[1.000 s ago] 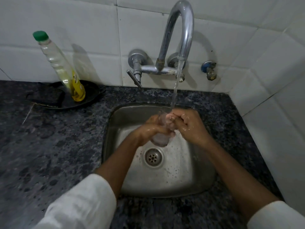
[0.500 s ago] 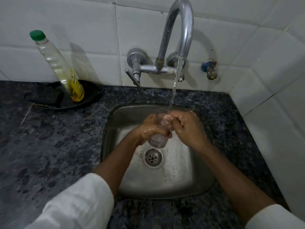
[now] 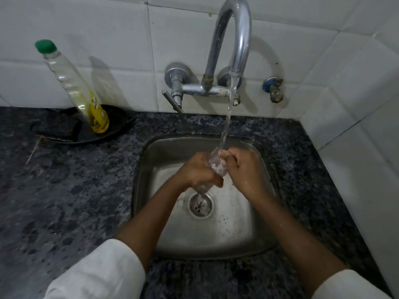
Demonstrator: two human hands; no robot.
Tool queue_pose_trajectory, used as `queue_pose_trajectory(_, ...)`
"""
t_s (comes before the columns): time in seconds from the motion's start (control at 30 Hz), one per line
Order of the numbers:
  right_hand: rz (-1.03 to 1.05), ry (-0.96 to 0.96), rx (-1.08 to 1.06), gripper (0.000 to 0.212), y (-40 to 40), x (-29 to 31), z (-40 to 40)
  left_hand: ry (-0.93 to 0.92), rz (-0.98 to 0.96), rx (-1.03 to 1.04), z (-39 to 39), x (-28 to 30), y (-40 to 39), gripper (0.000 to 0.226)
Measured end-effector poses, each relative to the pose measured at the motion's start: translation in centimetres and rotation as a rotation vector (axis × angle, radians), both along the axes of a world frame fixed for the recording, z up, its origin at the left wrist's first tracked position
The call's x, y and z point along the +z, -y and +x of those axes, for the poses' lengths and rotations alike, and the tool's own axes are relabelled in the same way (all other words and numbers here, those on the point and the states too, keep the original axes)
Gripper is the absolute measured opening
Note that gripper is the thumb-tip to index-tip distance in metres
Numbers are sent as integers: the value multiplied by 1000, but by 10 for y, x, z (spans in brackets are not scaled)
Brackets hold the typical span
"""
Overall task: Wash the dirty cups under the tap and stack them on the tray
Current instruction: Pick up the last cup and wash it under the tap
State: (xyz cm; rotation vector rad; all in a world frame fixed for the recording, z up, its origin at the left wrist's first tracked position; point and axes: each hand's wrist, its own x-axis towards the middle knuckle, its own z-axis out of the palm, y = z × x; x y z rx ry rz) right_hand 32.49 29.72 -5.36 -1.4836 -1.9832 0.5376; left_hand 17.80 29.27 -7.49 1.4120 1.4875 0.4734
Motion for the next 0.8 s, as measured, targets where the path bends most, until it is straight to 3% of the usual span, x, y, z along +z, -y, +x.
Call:
queue_pose_trajectory(0.07, -166, 5, -162, 42, 1, -21, -6, -611, 179, -32, 14, 6, -1, 54)
queue_pose_trajectory(0.1, -286, -96, -234, 43, 1, -28, -11, -729, 249, -43, 18, 7, -1, 62)
queue_pose_trajectory(0.2, -683, -674, -542, 38, -2, -41, -21, -641, 325, -86, 12, 10, 1, 82)
queue_pose_trajectory(0.27, -896, -1065, -673, 38, 0, -43, -22, -427, 414, 3, 1, 14, 8, 75)
queue_pose_trajectory(0.33, -1030, -1274, -728, 36, 2, -53, -27, -209, 547, 149, -1, 17, 20, 64)
queue_pose_trajectory(0.43, -1119, -1321, -662, 5, 10, -69, -41, -96, 743, 185, 8, 8, 29, 60)
queue_pose_trajectory(0.5, -1168, -1334, -626, 7, 17, -66, -47, -67, 783, 191, 9, 3, 28, 63)
queue_pose_trajectory(0.6, -1088, -1317, -644, 30, 18, -53, -44, 37, 773, 205, 3, 2, 27, 65)
queue_pose_trajectory(0.7, -811, -1204, -604, 28, 20, -41, -33, 388, 526, 361, -7, -1, 29, 65)
queue_pose_trajectory(0.8, -438, -768, -391, 17, 22, -27, -19, 652, 223, 524, -16, -23, 35, 64)
